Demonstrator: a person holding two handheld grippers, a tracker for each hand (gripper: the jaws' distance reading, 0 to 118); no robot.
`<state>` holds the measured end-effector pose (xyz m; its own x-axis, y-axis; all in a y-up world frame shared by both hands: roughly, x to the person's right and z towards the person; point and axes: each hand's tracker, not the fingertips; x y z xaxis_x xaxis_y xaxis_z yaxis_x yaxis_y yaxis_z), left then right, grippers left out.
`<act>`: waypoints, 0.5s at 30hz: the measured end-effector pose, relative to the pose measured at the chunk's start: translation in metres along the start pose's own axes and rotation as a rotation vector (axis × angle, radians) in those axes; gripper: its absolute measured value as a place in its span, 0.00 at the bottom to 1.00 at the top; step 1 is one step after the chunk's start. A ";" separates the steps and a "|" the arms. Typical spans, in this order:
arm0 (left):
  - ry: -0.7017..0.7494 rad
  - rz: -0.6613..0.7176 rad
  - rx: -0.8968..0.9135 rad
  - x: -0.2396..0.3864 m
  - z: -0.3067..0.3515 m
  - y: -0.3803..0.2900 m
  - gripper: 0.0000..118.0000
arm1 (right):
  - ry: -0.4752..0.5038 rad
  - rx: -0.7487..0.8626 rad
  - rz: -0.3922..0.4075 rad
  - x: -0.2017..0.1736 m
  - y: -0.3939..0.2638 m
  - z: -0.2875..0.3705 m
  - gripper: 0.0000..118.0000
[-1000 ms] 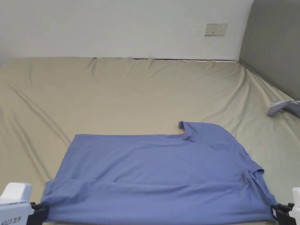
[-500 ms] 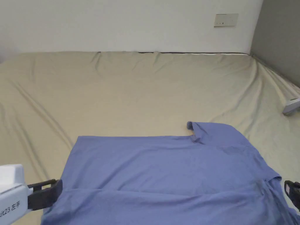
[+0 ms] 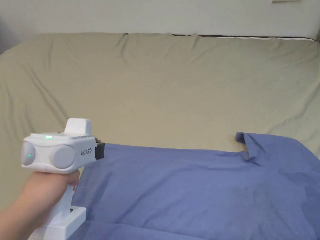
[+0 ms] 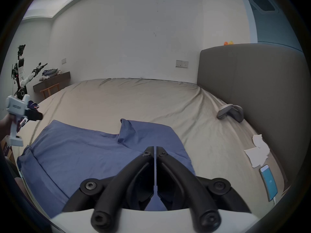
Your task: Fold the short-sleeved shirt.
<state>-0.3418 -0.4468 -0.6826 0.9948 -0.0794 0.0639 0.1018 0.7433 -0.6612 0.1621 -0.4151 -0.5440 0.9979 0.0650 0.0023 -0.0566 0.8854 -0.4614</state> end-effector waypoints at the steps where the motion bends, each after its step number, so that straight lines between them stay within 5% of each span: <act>1: -0.016 -0.003 -0.033 -0.001 -0.019 0.007 0.13 | 0.015 -0.010 -0.011 0.000 0.000 -0.005 0.02; 3: -0.032 0.016 -0.110 -0.005 -0.051 0.014 0.68 | 0.059 -0.025 -0.078 0.003 -0.002 -0.009 0.02; 4: -0.011 0.018 -0.137 -0.002 -0.061 0.016 0.82 | 0.071 -0.029 -0.093 0.004 -0.004 -0.010 0.02; 5: 0.009 0.010 -0.129 -0.001 -0.068 0.017 0.82 | 0.067 -0.031 -0.086 0.005 -0.006 -0.010 0.02; 7: 0.026 -0.008 -0.147 0.000 -0.083 0.017 0.61 | 0.070 -0.045 -0.068 0.018 -0.015 -0.016 0.02; 8: 0.031 -0.019 -0.177 0.003 -0.087 0.016 0.25 | 0.069 -0.052 -0.058 0.021 -0.017 -0.018 0.02; 9: 0.048 -0.020 -0.216 0.005 -0.091 0.013 0.00 | 0.068 -0.063 -0.048 0.024 -0.019 -0.020 0.02; 15: 0.042 -0.093 -0.161 0.023 -0.070 0.006 0.00 | 0.063 -0.102 -0.042 0.049 -0.020 -0.046 0.02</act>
<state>-0.3189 -0.4905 -0.7379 0.9797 -0.1728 0.1016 0.1880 0.6155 -0.7654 0.2132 -0.4506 -0.5761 0.9995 -0.0025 -0.0306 -0.0148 0.8350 -0.5501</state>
